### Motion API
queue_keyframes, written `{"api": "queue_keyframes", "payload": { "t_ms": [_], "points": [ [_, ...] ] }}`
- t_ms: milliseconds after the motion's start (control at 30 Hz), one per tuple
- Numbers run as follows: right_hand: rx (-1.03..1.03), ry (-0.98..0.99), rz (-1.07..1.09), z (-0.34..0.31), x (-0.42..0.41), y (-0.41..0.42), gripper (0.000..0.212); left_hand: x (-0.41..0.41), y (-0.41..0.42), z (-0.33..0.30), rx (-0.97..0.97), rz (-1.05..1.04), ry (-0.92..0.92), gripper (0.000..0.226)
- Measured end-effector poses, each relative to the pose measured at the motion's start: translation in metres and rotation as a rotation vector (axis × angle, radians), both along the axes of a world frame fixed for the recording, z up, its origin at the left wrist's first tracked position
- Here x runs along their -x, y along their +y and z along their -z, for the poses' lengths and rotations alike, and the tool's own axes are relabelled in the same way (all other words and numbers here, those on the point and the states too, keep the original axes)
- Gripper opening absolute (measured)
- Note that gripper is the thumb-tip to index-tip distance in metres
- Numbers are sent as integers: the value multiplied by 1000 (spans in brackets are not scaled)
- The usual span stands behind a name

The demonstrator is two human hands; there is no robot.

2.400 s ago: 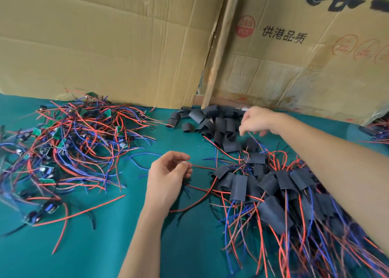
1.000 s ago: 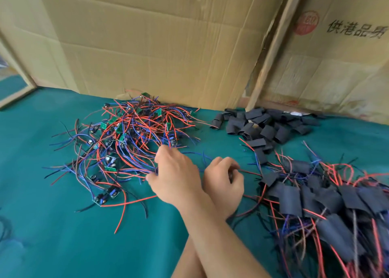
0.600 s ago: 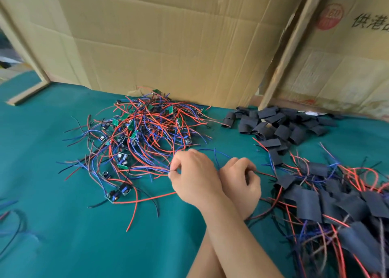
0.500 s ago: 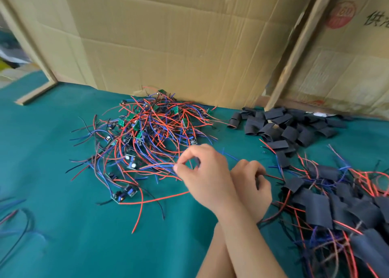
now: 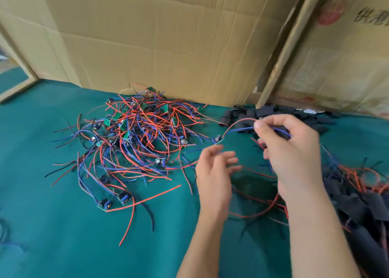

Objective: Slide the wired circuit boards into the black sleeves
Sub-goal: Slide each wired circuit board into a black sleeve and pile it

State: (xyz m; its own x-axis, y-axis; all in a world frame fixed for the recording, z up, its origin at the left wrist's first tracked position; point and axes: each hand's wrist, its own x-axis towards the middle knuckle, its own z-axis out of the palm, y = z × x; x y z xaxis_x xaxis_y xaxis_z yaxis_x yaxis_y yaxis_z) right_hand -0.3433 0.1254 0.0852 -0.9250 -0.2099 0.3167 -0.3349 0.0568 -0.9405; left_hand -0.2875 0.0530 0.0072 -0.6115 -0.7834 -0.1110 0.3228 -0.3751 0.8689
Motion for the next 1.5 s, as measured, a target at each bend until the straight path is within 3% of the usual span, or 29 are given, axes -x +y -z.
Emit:
{"api": "queue_keyframes", "payload": {
  "t_ms": [133,267,400,467,600,667,800,1000,1167,1333,1500],
  "points": [
    [-321,-56,-199,-2,7,22,12,0,-10,-3,-229,18,128,16],
    [-631,-179,-594,-8,2,37,15,0,-14,-2,-220,-1,122,15],
    [-692,-279,-825,-10,0,44,16,0,-15,1,-145,-2,96,10],
    [-689,-266,-793,-9,2,46,14,-1,-16,1,-117,40,87,16],
    [-536,-183,-305,4,17,42,16,-3,-10,1,148,189,-45,27],
    [-429,-179,-177,7,20,34,17,-3,-6,2,285,239,-106,25],
    [-411,-88,-154,14,15,14,19,-2,-3,4,419,253,-166,17],
    [-222,-217,-235,20,14,5,27,-2,-4,7,511,205,-181,14],
    [-290,-189,-201,24,16,6,14,-2,-2,5,496,184,-170,19],
    [-335,-125,-220,32,10,0,31,-4,-2,4,524,162,-169,33],
    [-314,-28,-120,35,10,-3,21,-3,-4,3,427,147,-93,27]
  ]
}}
